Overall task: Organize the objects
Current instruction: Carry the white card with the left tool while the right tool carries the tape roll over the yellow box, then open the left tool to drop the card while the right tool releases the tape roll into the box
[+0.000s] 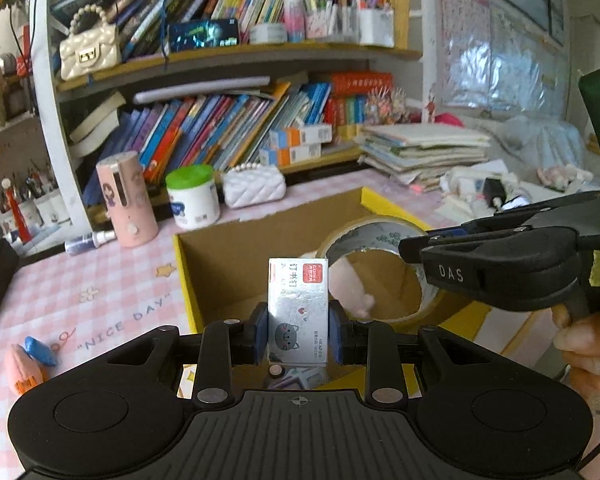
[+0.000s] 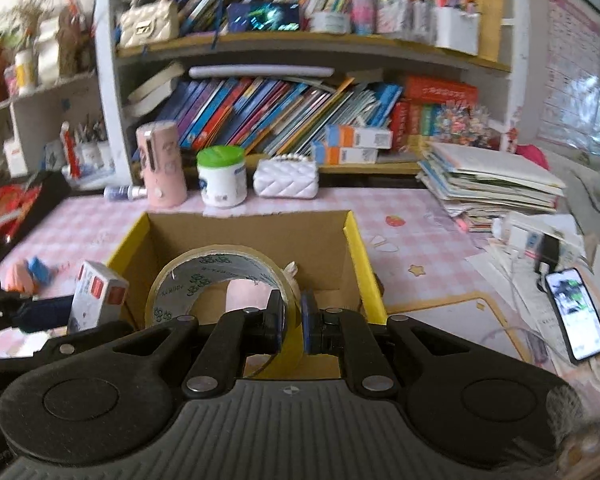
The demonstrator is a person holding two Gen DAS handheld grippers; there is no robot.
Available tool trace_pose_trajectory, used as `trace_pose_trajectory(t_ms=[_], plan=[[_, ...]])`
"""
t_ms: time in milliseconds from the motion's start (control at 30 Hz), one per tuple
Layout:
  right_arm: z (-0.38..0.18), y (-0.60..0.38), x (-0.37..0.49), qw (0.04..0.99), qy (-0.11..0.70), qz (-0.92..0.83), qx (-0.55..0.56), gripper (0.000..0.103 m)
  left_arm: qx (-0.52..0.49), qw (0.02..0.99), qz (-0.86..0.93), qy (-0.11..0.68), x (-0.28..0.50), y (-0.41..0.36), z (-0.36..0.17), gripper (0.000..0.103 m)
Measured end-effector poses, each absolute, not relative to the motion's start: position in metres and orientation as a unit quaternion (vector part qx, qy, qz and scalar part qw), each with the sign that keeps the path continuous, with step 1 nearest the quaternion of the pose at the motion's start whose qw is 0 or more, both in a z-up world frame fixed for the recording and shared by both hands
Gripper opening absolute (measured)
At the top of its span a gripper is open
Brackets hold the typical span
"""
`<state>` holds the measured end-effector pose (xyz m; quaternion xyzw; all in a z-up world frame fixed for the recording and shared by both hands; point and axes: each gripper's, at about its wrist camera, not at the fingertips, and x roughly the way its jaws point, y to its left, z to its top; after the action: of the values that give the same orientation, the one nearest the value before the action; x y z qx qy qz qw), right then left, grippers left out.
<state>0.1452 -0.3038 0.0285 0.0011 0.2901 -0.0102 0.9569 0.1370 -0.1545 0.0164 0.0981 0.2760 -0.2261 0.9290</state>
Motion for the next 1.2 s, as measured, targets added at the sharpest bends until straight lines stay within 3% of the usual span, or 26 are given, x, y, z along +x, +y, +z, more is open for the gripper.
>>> trace_pose_trajectory(t_ms=[333, 900, 1200], plan=[[-0.007, -0.304, 0.178, 0.934, 0.354, 0.037, -0.034, 0.009, 0.096, 0.916, -0.218, 0.323, 0.157, -0.165, -0.008, 0.028], [-0.031, -0.316, 0.196, 0.902, 0.426, 0.060, 0.022, 0.013, 0.067, 0.915, -0.198, 0.346, 0.166, -0.163, -0.013, 0.029], [-0.015, -0.311, 0.175, 0.923, 0.381, 0.048, 0.023, 0.024, 0.076, 0.927, -0.189, 0.314, 0.147, -0.156, -0.004, 0.041]])
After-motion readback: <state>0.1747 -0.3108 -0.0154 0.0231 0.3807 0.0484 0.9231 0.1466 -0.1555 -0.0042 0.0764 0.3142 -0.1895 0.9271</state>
